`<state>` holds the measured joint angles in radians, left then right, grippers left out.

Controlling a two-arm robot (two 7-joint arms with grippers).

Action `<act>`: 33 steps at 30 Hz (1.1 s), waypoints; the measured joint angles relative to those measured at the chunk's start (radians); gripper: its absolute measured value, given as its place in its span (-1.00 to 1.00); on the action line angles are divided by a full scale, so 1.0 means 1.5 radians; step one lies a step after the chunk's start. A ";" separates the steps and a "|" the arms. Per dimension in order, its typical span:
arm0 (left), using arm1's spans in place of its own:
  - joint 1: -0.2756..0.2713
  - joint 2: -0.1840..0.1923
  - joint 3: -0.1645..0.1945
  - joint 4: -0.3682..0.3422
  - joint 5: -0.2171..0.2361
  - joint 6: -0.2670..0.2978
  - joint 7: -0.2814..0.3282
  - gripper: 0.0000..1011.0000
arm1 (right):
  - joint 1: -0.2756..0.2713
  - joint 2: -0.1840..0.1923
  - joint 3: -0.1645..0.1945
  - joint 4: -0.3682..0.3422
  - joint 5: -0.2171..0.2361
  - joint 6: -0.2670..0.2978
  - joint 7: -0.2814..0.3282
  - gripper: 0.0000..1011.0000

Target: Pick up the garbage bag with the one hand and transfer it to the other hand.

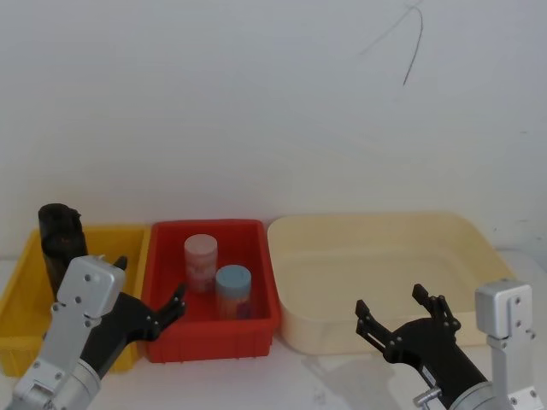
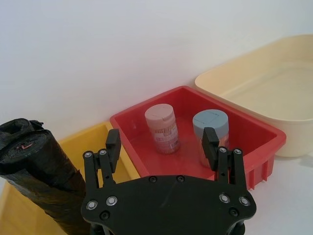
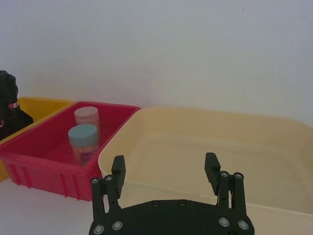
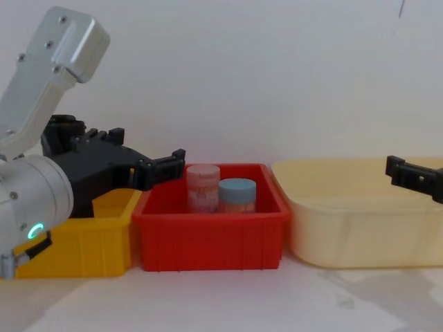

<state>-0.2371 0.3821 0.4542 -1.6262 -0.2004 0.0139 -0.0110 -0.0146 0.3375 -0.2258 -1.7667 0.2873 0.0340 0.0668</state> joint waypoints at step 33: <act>0.000 0.000 0.000 0.000 0.000 0.000 0.000 0.98 | 0.000 0.000 0.000 0.000 0.000 0.000 0.000 0.98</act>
<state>-0.2372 0.3821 0.4542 -1.6262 -0.2004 0.0139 -0.0109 -0.0146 0.3375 -0.2258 -1.7667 0.2873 0.0341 0.0668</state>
